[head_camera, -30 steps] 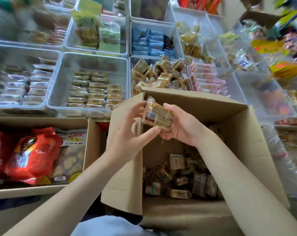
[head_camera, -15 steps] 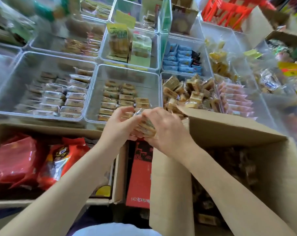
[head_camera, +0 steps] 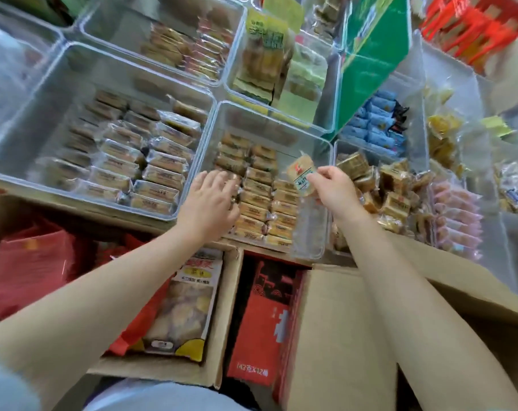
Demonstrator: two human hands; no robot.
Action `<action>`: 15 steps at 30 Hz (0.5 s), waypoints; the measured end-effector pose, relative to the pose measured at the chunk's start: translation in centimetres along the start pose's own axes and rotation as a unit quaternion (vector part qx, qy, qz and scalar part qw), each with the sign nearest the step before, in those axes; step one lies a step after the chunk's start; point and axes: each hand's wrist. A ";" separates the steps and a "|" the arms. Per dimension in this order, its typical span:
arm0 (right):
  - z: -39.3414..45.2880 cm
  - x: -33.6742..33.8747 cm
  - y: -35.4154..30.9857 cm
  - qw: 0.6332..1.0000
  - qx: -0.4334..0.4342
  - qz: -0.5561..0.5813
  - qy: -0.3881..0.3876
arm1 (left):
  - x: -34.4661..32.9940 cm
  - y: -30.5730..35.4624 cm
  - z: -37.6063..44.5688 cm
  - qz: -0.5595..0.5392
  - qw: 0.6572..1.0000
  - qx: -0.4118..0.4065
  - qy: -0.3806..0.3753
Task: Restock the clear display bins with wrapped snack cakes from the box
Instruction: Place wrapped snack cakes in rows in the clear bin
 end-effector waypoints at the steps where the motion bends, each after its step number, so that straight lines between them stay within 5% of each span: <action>1: 1.4 -0.4 -0.1 0.998 0.031 -0.050 0.011 | -0.2 0.0 0.0 -0.005 1.000 0.004 0.001; 4: 5.4 -1.9 0.0 0.952 0.145 -0.261 0.073 | -0.1 0.1 0.1 -0.001 1.000 0.011 0.010; 9: 9.9 -5.5 1.5 0.799 0.211 -0.559 0.068 | -0.4 0.2 0.2 0.030 0.999 -0.004 0.019; 11: 11.0 -6.3 1.9 0.808 0.174 -0.561 0.049 | -0.6 0.2 0.2 0.032 0.999 -0.008 0.030; 15: 12.6 -6.6 3.0 0.902 0.088 -0.422 -0.023 | -0.9 0.0 0.3 0.034 0.998 -0.008 0.043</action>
Point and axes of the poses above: each hand's wrist, its own z-axis towards the middle knuckle, its own x-axis out of the back of the hand, y = z × x, and after that the axes turned 10 degrees about z, right-handed
